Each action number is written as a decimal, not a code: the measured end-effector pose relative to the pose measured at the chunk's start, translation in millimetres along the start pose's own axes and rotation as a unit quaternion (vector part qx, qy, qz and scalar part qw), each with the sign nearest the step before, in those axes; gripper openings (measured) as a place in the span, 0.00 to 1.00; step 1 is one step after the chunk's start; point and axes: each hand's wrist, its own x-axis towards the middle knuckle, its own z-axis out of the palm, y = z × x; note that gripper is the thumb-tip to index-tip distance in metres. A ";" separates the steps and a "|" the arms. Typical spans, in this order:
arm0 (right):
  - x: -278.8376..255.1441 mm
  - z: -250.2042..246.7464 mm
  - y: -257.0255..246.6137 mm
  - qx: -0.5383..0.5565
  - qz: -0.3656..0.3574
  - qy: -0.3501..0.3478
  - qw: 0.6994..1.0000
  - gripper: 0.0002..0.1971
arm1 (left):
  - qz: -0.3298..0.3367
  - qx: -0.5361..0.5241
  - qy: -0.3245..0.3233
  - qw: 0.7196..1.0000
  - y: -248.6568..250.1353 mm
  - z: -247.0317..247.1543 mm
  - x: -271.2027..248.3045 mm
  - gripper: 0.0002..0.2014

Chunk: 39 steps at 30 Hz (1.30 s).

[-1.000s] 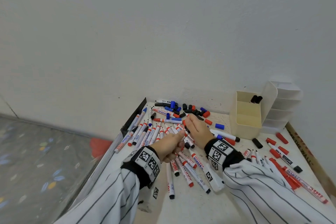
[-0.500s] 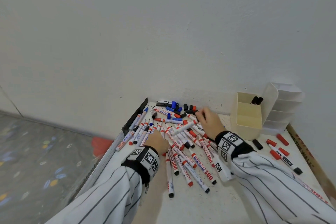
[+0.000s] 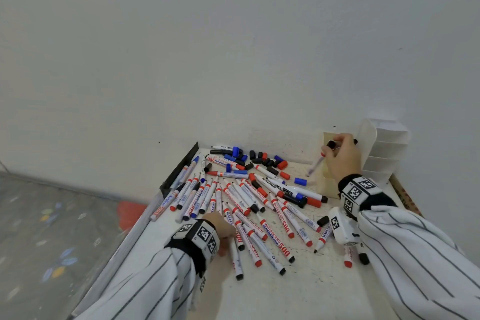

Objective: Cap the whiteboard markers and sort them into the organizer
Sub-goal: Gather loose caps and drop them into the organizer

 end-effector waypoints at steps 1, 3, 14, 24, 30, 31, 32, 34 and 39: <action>5.9 -8.8 4.4 -0.004 -0.001 0.024 1.000 0.12 | 0.008 -0.010 0.010 1.000 3.0 -1.2 1.3 0.15; 18.4 -25.5 11.2 0.001 0.000 0.070 0.998 0.11 | 0.027 -0.023 0.036 0.999 10.5 -3.7 5.0 0.18; 69.6 -46.9 31.0 -0.051 -0.065 0.061 0.995 0.07 | 0.136 -0.070 0.093 0.984 66.4 -11.6 24.5 0.17; 84.0 -22.1 52.0 -0.215 -0.041 -0.019 0.976 0.07 | 0.160 -0.094 0.061 0.981 81.7 -1.2 42.9 0.10; 81.7 -18.5 69.8 -0.383 -0.046 -0.098 0.917 0.17 | 0.180 -0.095 0.068 0.977 85.5 1.8 50.5 0.11; 78.5 -19.9 70.3 -0.405 -0.038 -0.131 0.904 0.17 | 0.182 -0.097 0.068 0.976 85.5 2.7 51.3 0.11; 74.9 -21.4 70.6 -0.408 -0.032 -0.151 0.900 0.17 | 0.184 -0.100 0.067 0.975 85.9 3.6 51.8 0.11; 67.7 -22.9 73.2 -0.361 -0.042 -0.134 0.922 0.14 | 0.187 -0.095 0.067 0.975 86.8 5.1 52.1 0.11; 39.8 -29.3 64.2 -0.236 -0.028 -0.130 0.963 0.07 | 0.201 -0.069 0.093 0.973 83.6 9.7 50.6 0.11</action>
